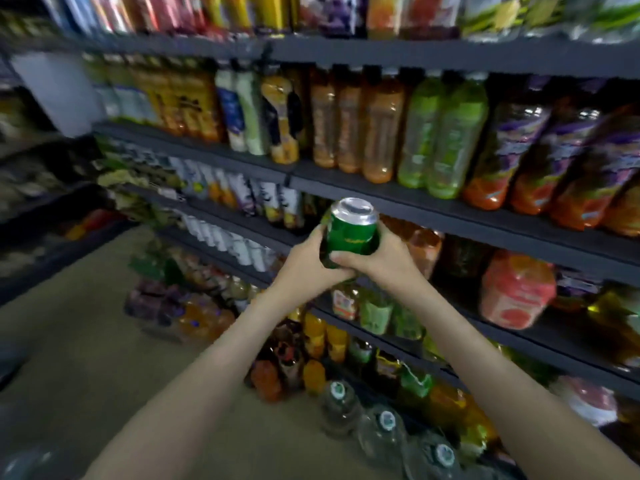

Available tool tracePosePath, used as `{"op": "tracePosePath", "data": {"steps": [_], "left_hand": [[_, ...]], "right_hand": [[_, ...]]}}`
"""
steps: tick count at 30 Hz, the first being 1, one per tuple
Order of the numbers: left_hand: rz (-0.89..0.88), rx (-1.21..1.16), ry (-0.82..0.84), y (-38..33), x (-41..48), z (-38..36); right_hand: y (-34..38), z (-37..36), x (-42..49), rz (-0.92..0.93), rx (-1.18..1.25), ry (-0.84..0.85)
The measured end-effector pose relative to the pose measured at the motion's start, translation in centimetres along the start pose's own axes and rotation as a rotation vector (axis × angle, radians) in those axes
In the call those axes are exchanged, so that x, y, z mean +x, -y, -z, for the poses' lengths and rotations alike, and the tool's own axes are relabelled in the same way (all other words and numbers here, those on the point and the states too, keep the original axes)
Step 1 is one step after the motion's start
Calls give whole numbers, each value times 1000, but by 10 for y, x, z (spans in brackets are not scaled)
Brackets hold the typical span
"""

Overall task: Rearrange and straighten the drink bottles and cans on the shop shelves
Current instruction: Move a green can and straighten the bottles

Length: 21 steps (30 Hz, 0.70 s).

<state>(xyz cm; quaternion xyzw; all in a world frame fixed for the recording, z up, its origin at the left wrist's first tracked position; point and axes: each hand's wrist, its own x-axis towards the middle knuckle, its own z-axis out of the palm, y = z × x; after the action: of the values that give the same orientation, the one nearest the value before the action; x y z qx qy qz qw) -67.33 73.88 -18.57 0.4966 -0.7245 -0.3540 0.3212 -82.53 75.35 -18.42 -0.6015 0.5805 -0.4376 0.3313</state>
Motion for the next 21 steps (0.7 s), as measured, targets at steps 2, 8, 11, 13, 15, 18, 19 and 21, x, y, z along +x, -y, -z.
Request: {"op": "tracePosePath", "data": {"steps": [2,8,11,13,15,18,19,21], "left_hand": [[3,-64,-62,7,11,48],[-108,-107,-132,24,63,156],[-156,-114,-171,37,99,200],[-204,-101,-200,46,127,229],[-229,-61,-222,53,152,261],[-273,-42,-245,69,186,312],[-282,-35,-255,75,196,328],[-304,-32,-280,90,215,362]], "right_hand": [[34,-29,26,44,68,61],[106,-83,104,189,93,30],[131,-106,149,261,65,-38],[148,-125,182,315,65,-62],[165,-145,216,342,73,-90],[192,-178,261,397,84,-115],[201,-191,275,405,89,-114],[219,-218,301,428,94,-122]]}}
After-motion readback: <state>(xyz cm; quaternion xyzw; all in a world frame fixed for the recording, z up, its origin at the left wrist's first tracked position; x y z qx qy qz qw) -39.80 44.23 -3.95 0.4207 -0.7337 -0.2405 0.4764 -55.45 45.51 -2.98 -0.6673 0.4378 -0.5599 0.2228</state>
